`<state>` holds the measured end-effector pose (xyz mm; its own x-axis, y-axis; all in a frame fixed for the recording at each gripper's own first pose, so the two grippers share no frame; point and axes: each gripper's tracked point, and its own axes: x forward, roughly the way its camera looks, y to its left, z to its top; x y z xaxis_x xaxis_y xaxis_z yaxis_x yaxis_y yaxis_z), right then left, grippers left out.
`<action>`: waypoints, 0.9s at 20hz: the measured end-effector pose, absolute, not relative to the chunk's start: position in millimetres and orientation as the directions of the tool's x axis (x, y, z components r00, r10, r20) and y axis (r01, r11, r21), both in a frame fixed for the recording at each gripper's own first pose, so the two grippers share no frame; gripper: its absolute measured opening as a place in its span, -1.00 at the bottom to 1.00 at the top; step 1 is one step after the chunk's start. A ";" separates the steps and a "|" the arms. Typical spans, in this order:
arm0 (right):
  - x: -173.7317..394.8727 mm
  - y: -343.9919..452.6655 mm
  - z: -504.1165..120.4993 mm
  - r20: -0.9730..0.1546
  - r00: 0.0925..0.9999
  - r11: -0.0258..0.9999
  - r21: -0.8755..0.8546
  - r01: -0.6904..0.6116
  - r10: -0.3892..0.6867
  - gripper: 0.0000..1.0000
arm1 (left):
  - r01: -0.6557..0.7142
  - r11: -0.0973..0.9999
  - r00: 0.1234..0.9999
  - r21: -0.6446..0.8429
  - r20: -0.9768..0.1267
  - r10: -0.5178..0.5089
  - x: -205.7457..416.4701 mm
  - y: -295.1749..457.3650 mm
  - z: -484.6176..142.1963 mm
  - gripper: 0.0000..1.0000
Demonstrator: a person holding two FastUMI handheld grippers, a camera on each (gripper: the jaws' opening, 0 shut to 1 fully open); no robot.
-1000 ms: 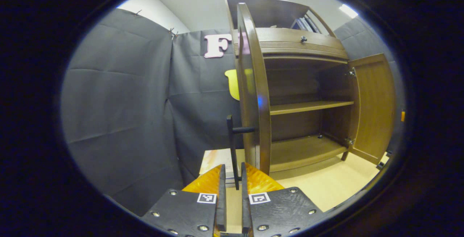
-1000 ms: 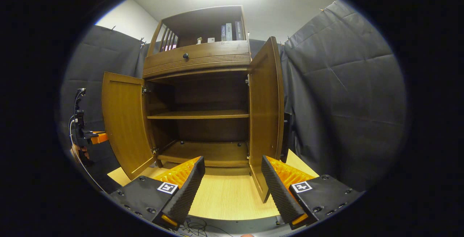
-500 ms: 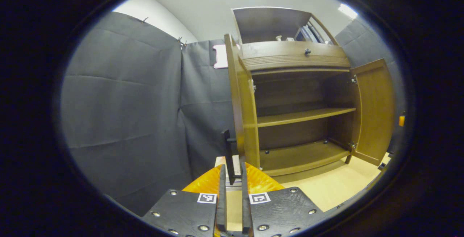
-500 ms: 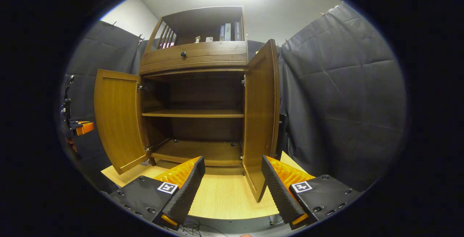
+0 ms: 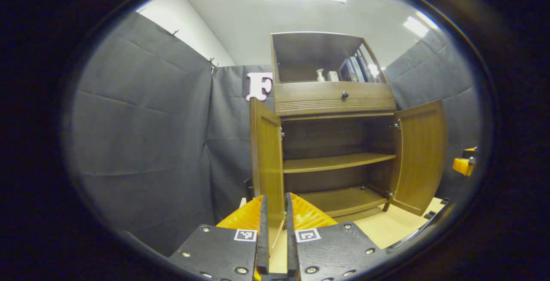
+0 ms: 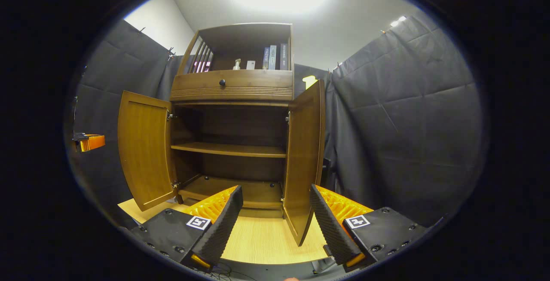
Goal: Open the right door of the double-door shoe cabinet with the right hand, and open the left door with the left hand.
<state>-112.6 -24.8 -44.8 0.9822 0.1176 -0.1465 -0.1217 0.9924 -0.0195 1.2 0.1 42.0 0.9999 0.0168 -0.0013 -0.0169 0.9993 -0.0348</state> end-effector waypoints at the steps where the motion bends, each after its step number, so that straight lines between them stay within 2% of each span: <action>1: -114.7 -26.5 -40.3 -0.138 0.984 0.993 -0.023 -0.118 0.114 0.96 | -0.021 1.000 1.000 -0.021 -0.002 0.021 0.6 1.4 44.3 -0.65; 2: -116.7 -27.6 -35.8 -0.130 0.985 0.993 -0.024 -0.117 0.113 0.96 | -0.026 1.000 1.000 -0.010 0.000 0.026 0.8 -1.7 43.1 -0.61; 3: -120.4 -28.5 -31.5 -0.119 0.986 0.993 -0.021 -0.116 0.113 0.86 | -0.023 1.000 1.000 -0.003 0.004 0.024 1.7 -4.8 41.2 -0.61; 9: -130.0 -34.8 -24.0 -0.102 0.989 0.994 -0.017 -0.107 0.105 0.86 | 0.004 1.000 1.000 0.021 -0.001 -0.004 8.6 -12.1 32.5 -0.68; 11: -129.8 -36.6 -20.6 -0.101 0.990 0.995 -0.010 -0.103 0.101 0.86 | 0.003 1.000 1.000 0.020 0.004 -0.003 9.0 -9.2 32.5 -0.54; 18: -129.6 -35.0 -17.2 -0.105 0.990 0.996 -0.002 -0.094 0.093 0.86 | 0.010 0.999 1.000 0.039 0.027 -0.011 9.0 -13.1 36.8 0.72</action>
